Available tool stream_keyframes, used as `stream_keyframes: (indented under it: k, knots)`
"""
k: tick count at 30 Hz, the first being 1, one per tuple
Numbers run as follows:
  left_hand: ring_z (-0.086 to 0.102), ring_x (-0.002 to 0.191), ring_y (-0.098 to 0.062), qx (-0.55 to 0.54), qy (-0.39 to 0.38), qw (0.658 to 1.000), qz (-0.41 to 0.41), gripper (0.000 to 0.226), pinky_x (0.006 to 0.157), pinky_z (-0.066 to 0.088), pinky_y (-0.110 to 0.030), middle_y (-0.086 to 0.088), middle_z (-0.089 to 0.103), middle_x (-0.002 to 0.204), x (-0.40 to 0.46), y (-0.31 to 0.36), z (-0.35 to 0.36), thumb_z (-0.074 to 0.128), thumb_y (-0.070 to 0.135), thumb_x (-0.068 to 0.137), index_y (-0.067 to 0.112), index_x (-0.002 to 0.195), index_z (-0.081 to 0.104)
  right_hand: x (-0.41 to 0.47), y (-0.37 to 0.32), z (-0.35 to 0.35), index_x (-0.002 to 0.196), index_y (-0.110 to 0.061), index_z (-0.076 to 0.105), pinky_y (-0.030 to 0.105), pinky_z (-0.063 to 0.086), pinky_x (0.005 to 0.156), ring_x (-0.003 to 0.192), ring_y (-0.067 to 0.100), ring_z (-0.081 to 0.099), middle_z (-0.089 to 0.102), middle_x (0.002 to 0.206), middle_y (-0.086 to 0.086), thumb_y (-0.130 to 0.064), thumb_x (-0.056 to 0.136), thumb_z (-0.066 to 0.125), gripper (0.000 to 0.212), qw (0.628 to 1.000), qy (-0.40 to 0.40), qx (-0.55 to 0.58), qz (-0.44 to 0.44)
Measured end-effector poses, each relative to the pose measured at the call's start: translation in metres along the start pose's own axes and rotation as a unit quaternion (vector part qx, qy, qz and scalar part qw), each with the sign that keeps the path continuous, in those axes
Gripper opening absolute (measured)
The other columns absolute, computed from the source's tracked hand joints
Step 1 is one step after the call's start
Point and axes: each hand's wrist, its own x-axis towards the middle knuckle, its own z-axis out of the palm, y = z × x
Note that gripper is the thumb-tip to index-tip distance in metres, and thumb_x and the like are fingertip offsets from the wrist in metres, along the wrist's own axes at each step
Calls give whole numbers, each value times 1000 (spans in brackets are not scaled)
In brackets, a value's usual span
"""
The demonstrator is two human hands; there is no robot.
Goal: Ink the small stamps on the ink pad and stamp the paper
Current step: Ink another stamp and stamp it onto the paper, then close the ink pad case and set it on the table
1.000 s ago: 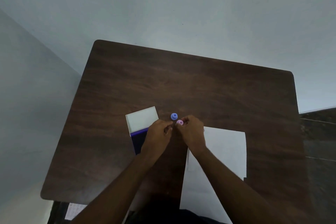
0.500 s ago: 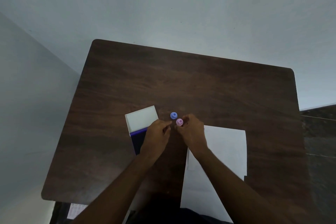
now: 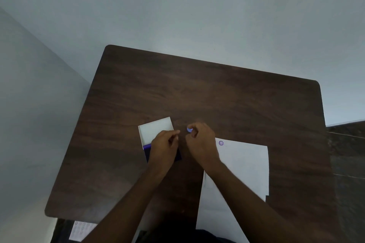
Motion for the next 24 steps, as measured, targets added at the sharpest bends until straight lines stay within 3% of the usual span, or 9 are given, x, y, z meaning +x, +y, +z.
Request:
stream_keyframes:
  k: [2, 5, 7, 9, 12, 16, 19, 21, 24]
  knots:
    - [60, 108, -15, -24, 52, 998, 19, 25, 92, 35, -16, -2, 67, 117, -4, -5, -12, 55, 17, 94, 15, 116, 67, 0, -8, 4, 97, -4, 67, 28, 45, 80, 91, 24, 61, 67, 98, 14, -10, 85, 60, 15, 997, -50, -37, -46]
    - [58, 99, -5, -55, 91, 994, -2, 24, 84, 40, -12, 2, 67, 115, -7, -22, -29, 56, 18, 93, 19, 114, 68, 1, -16, 12, 99, -5, 66, 29, 47, 81, 91, 20, 61, 67, 100, 12, -10, 85, 59, 16, 990, -108, -66, -56]
    - [55, 98, 0, -75, 103, 991, -39, 24, 77, 36, -5, 4, 65, 116, -9, -35, -38, 56, 21, 93, 22, 114, 67, 3, -19, 19, 111, -9, 64, 28, 50, 87, 100, 17, 61, 67, 109, 7, -11, 84, 59, 27, 988, -140, -50, -52]
    - [55, 101, 0, -97, 107, 987, -68, 25, 79, 39, -7, 6, 64, 119, -9, -47, -46, 56, 23, 93, 24, 117, 66, 6, -21, 24, 120, -13, 60, 25, 48, 88, 109, 17, 59, 65, 118, 5, -13, 85, 59, 35, 984, -167, -42, -47]
    - [58, 104, -3, -137, 113, 977, -115, 30, 83, 47, -17, 4, 64, 122, -8, -59, -55, 57, 19, 93, 22, 122, 63, 11, -24, 28, 127, -14, 56, 27, 48, 91, 113, 17, 57, 62, 124, 5, -12, 85, 59, 42, 982, -184, -30, -33]
    - [57, 105, -1, -195, 104, 963, -152, 38, 73, 42, -6, 6, 63, 125, -6, -64, -59, 56, 15, 93, 19, 131, 57, 12, -26, 30, 128, -15, 55, 30, 50, 93, 113, 17, 58, 63, 125, 6, -10, 87, 57, 42, 980, -197, -13, -22]
    - [57, 106, -2, -232, 99, 954, -165, 40, 75, 43, -7, 3, 63, 126, -4, -64, -59, 56, 12, 93, 15, 132, 55, 11, -29, 29, 129, -15, 55, 33, 52, 92, 113, 19, 58, 63, 126, 6, -8, 87, 56, 43, 981, -192, -4, -9]
    - [60, 102, -1, -249, 89, 949, -169, 38, 73, 46, -9, 4, 65, 123, -3, -62, -57, 54, 9, 92, 16, 130, 58, 11, -29, 28, 129, -14, 54, 32, 52, 92, 113, 19, 58, 62, 127, 7, -7, 87, 56, 43, 982, -188, 2, -9]
    - [62, 87, 7, -294, 80, 933, -192, 36, 59, 48, -7, 12, 69, 105, -3, -59, -54, 53, 7, 91, 19, 125, 61, 11, -31, 27, 129, -13, 54, 35, 52, 94, 113, 20, 58, 62, 127, 7, -6, 87, 56, 43, 982, -186, 10, -7]
